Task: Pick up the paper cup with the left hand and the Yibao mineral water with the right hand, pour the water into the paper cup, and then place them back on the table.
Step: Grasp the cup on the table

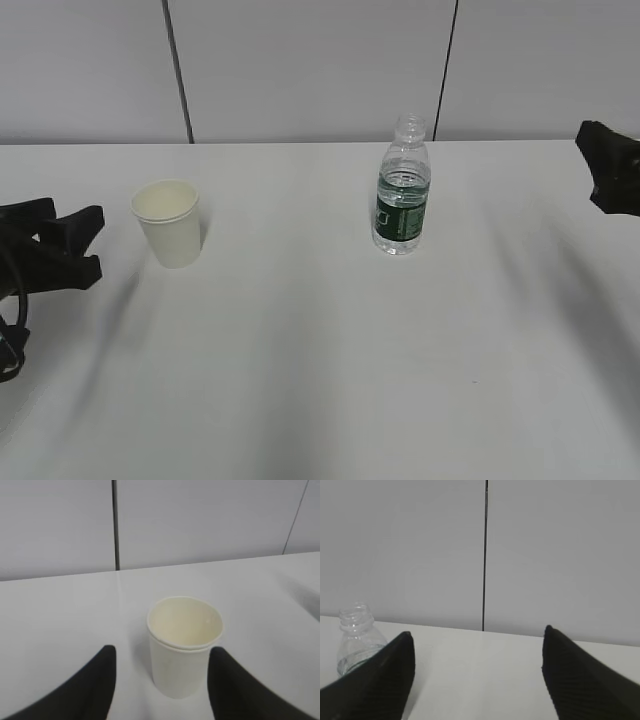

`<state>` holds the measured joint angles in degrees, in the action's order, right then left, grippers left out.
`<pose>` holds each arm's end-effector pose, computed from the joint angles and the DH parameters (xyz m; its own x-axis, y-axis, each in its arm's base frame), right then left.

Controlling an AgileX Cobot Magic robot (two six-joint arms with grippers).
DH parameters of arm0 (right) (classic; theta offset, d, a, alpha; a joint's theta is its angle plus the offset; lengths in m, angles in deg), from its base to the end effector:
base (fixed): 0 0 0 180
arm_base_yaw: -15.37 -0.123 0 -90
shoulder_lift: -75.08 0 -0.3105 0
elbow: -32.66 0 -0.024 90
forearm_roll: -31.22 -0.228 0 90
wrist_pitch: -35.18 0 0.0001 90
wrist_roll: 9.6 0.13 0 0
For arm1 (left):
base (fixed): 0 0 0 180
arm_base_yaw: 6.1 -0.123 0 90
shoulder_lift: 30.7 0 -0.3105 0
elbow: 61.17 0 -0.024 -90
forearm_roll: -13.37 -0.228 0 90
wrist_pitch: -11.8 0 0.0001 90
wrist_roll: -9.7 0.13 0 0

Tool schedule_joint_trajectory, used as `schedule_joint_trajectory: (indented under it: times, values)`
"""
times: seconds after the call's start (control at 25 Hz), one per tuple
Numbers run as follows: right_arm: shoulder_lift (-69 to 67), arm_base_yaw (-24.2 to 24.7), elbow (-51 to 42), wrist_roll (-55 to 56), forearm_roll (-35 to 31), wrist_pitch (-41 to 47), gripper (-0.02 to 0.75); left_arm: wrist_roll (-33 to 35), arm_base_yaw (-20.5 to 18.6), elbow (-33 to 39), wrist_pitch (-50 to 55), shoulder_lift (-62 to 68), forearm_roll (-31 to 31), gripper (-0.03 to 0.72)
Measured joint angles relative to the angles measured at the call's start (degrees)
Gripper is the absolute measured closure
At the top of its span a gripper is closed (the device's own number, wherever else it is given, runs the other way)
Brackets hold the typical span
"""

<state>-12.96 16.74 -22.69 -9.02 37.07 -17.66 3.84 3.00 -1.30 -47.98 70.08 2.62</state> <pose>0.2744 0.0040 0.2629 -0.0091 -0.0513 -0.9986 -0.0579 0.9970 -0.0507 0.2752 -0.0653 0.1956 -0.1959 0.0244 -0.9803 0.3108 0.9497 -0.0385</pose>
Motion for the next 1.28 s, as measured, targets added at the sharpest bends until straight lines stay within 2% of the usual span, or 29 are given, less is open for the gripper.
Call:
schedule_joint_trajectory:
  times: [0.2,0.4,0.52,1.28]
  values:
    - [0.0,0.0,0.0,0.0,0.0,-0.5,0.153,0.0,0.0,0.0,-4.7,7.3,-0.6,0.286]
    - [0.0,0.0,0.0,0.0,0.0,-0.8,0.153,0.0,0.0,-1.0,-5.4,15.2,-1.0,0.106]
    - [0.0,0.0,0.0,0.0,0.0,-1.6,0.153,0.0,0.0,-3.2,-5.4,18.5,-1.0,0.057]
    - [0.0,0.0,0.0,0.0,0.0,-4.1,0.153,-1.6,0.7,-21.6,-5.4,31.4,-5.4,0.056]
